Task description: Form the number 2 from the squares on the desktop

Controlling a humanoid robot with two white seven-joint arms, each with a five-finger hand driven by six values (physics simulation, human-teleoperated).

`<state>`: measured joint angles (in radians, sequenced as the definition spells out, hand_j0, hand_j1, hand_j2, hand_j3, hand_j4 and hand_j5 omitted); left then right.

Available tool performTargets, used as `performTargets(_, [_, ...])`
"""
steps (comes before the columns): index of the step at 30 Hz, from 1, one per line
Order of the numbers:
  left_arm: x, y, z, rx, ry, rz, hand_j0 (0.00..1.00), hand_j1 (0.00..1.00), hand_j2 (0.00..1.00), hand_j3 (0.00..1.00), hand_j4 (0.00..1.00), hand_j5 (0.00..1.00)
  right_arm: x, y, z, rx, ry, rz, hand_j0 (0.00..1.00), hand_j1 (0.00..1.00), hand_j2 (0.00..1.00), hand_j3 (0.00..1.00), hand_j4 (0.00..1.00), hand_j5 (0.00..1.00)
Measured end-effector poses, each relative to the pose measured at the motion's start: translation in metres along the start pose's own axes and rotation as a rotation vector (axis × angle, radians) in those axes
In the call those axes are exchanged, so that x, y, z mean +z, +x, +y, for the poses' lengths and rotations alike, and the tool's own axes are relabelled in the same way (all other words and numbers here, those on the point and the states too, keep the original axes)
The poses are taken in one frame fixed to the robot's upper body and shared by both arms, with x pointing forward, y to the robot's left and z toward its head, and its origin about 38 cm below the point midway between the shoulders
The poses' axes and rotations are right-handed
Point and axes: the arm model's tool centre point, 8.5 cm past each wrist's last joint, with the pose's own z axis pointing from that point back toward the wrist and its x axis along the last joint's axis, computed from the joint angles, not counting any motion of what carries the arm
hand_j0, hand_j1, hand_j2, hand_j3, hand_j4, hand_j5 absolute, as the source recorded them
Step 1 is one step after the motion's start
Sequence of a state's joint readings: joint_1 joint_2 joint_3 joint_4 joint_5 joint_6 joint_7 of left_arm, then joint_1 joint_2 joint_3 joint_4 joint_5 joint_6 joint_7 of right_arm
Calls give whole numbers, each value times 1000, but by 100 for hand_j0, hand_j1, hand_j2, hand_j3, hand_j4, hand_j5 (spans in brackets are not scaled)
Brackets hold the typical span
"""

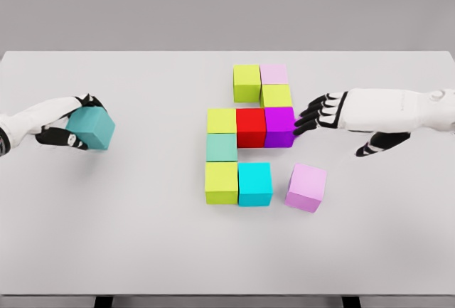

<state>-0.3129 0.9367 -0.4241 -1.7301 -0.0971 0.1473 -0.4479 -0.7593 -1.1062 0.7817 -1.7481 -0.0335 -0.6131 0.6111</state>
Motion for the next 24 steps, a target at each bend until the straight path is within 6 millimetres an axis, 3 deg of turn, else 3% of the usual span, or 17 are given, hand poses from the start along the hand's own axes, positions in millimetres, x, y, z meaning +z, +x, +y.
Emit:
performTargets(2, [-5, 5, 0, 17, 9, -6, 31, 31, 31, 31, 31, 31, 24, -4, 3, -15, 27, 55, 100, 100, 100, 100, 100, 100])
performTargets(5, [-14, 15, 5, 40, 32, -19, 31, 31, 31, 31, 31, 31, 57, -7, 27, -67, 130, 137, 100, 100, 100, 100, 100, 100])
performTargets(9, [-25, 24, 4, 75, 46, -10, 31, 31, 31, 31, 31, 31, 66, -4, 70, -154, 240, 153, 100, 100, 100, 100, 100, 100])
performTargets(13, [-42, 44, 18, 80, 84, -11, 31, 31, 31, 31, 31, 31, 53, -2, 89, -151, 298, 129, 100, 100, 100, 100, 100, 100])
performTargets(17, [-58, 52, 8, 113, 60, 21, 31, 31, 31, 31, 31, 31, 34, 2, 107, -150, 338, 84, 100, 100, 100, 100, 100, 100])
performTargets(24, [-82, 65, -1, 138, 61, 35, 31, 31, 31, 31, 31, 31, 13, 1, 98, -95, 324, 53, 100, 100, 100, 100, 100, 100])
